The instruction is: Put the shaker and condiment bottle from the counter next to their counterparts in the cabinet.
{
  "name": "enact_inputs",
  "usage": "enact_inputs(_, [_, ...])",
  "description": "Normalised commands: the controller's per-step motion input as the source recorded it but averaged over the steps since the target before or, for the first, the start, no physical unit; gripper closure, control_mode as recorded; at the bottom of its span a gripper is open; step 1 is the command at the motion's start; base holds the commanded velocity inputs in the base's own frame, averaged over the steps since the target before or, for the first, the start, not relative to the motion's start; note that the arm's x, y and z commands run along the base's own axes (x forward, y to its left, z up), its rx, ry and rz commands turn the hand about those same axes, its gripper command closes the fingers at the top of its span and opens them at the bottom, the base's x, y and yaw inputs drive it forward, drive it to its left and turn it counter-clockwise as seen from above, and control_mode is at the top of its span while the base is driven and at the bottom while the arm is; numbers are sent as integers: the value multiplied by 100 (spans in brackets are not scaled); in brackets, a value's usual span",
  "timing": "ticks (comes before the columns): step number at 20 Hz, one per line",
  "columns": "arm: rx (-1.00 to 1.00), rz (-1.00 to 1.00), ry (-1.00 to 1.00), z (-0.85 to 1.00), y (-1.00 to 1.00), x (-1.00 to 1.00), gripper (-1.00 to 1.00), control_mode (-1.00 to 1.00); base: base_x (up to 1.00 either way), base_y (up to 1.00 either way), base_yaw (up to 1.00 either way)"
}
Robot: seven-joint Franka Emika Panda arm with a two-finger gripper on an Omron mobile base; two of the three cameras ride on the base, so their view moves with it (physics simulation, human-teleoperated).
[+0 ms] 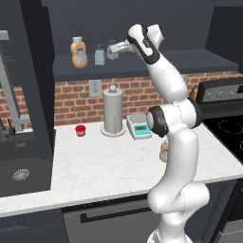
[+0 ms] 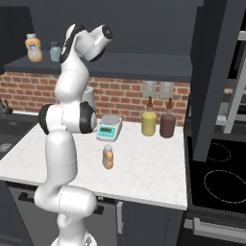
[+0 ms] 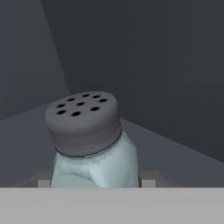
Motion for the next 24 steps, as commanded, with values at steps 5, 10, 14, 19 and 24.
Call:
enact_inputs(5, [0,1,0,-9,2,-5,100,-100,0,0,0])
enact_inputs(10, [0,2,0,-11,0,-6,100,-100,0,0,0])
enact_inputs(14, [0,2,0,-21,7,-1,-100,-100,0,0,0])
enact_inputs(19, [1,2,0,-6,0,-29,-100,-100,0,0,0])
enact_inputs(24, [3,1,-1,0,-2,-68,-100,-100,0,0,0])
